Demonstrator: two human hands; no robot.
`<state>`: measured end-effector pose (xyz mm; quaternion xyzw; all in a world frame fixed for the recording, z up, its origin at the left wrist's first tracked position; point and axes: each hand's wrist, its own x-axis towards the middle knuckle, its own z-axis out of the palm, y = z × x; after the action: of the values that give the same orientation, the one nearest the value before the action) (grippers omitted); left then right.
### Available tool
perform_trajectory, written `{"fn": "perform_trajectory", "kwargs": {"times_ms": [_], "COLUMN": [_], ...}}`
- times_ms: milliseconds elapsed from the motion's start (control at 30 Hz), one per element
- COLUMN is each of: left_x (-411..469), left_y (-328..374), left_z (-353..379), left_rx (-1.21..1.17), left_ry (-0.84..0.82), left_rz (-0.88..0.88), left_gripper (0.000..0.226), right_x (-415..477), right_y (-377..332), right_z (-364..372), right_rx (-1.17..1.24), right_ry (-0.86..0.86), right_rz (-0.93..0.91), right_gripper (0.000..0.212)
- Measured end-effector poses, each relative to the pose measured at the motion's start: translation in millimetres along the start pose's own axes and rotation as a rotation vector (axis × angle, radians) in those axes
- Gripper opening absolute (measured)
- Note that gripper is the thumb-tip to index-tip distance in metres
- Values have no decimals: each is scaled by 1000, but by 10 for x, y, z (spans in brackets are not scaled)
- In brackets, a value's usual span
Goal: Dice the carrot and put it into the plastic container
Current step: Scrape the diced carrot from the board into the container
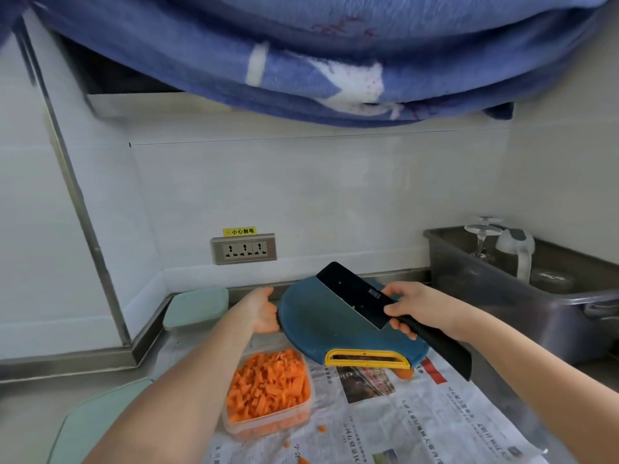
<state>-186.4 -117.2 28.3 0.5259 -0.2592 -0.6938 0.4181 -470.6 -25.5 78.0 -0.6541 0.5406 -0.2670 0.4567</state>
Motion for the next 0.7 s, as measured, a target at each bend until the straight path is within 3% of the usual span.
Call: {"fn": "perform_trajectory", "kwargs": {"times_ms": [100,167,233,300,367,433,533,700], "left_x": [-136,-323,-641,-991,-1208,-1342,-1417,-1436], "left_y": [62,86,-5,-251,-553,-820,-1064,-1181], "left_z": [-73,-82,-38,9,79,134,97,-86], "left_rx": [-4,171,549,961,1311,1491,1512,1538], "left_ry": [16,233,373,310,186,67,-46,18], "left_rz": [55,295,643,965,1130,1164,1096,1026], "left_gripper": [68,61,57,59,57,58,63,68], "right_x": [-84,-139,-153,-159,-156,-185,-293,-422], "right_y": [-123,-227,-312,-389,-449,-508,-572,-562], "right_z": [95,174,291,481,672,835,984,1067], "right_rx": [34,-19,-76,-115,-131,-117,-55,-82], "right_ry": [-68,-110,-111,-99,-99,-136,-198,-196], "right_rz": [10,25,60,73,62,41,21,2], "right_gripper": [17,18,19,20,19,19,22,22]}}
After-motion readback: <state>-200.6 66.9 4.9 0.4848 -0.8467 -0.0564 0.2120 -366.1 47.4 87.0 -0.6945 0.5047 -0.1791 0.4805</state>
